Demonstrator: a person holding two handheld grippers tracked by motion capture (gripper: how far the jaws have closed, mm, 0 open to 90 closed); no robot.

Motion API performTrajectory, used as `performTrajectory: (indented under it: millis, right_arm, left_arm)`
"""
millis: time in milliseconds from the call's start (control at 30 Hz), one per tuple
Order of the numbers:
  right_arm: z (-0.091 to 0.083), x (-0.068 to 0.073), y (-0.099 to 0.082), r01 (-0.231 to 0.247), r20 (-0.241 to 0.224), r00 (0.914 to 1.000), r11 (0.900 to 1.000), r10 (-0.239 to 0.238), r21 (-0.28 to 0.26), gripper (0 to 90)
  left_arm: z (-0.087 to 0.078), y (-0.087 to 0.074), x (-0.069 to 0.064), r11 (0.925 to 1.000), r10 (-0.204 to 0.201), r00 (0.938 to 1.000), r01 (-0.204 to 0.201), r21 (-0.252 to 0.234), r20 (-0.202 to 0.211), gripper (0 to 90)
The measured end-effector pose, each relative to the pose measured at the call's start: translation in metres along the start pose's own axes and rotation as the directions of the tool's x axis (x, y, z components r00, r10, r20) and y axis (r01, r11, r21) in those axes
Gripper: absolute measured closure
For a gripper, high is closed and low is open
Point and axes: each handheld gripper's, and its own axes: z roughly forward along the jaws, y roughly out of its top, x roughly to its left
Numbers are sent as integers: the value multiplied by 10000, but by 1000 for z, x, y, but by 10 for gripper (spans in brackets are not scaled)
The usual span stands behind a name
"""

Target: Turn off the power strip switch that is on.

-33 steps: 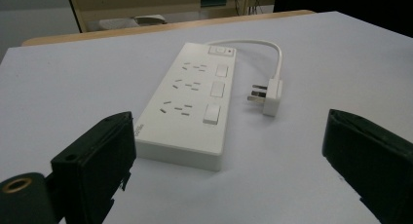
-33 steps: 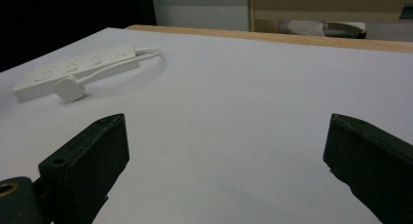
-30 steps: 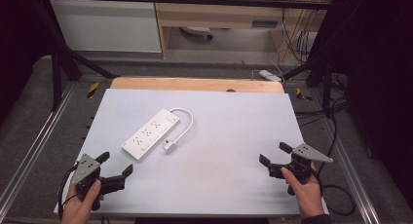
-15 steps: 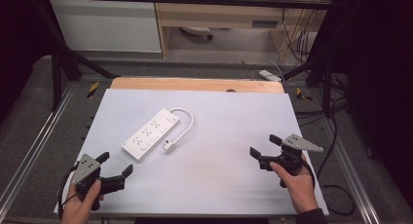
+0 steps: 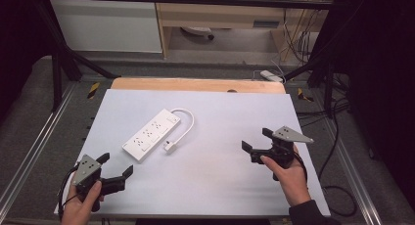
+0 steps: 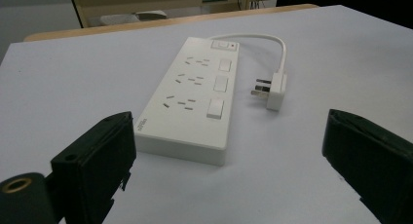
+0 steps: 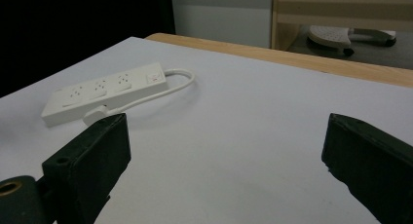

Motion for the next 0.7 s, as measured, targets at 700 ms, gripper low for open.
performTrajectory:
  millis: [700]
  right_arm:
    - [45,42,29,421,-1048,9937,9989,-399,194,38]
  left_arm:
    - [1,-1,1,9999,76,10000,-75,144,-37,51]
